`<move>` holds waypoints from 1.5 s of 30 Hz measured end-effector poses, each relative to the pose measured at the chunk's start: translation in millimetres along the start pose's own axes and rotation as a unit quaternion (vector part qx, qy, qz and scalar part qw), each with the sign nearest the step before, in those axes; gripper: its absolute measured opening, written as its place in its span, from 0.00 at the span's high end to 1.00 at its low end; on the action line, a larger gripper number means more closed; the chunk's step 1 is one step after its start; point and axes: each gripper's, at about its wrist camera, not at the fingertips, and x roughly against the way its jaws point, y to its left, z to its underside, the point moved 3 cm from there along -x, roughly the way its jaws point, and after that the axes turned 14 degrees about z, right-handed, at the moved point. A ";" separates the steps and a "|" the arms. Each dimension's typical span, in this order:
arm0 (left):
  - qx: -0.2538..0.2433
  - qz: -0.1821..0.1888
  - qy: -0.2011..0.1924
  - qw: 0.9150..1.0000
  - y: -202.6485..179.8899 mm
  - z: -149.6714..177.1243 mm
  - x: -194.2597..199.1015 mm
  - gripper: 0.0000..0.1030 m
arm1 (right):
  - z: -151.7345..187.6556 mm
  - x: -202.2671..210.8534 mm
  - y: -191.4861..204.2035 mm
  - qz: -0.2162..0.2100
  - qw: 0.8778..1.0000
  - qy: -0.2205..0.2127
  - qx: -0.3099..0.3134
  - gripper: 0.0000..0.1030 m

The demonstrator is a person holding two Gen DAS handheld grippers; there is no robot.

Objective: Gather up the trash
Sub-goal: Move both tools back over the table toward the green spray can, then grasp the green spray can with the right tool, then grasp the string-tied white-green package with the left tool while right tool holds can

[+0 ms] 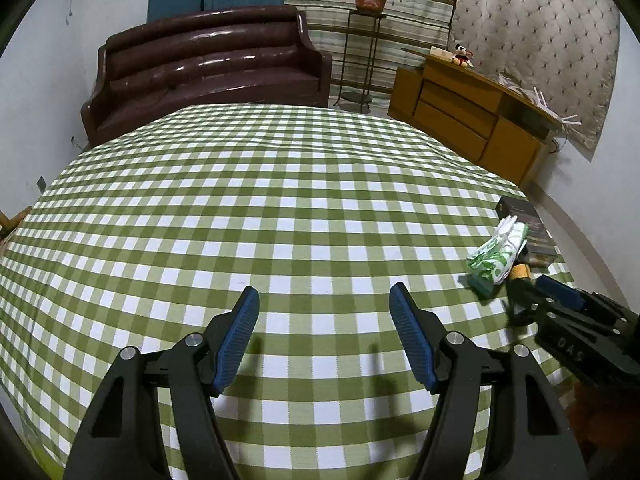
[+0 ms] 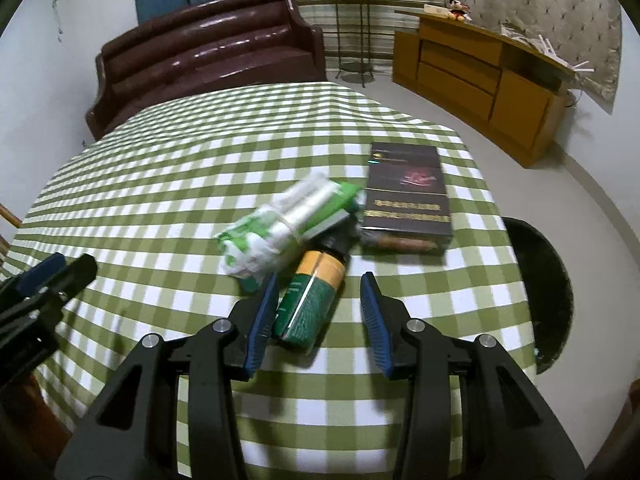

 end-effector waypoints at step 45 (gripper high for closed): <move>-0.094 0.086 0.066 0.990 -105.1 -26.3 -89.5 0.31 | 16.0 1.1 -76.2 0.002 0.999 -0.004 -0.047 0.77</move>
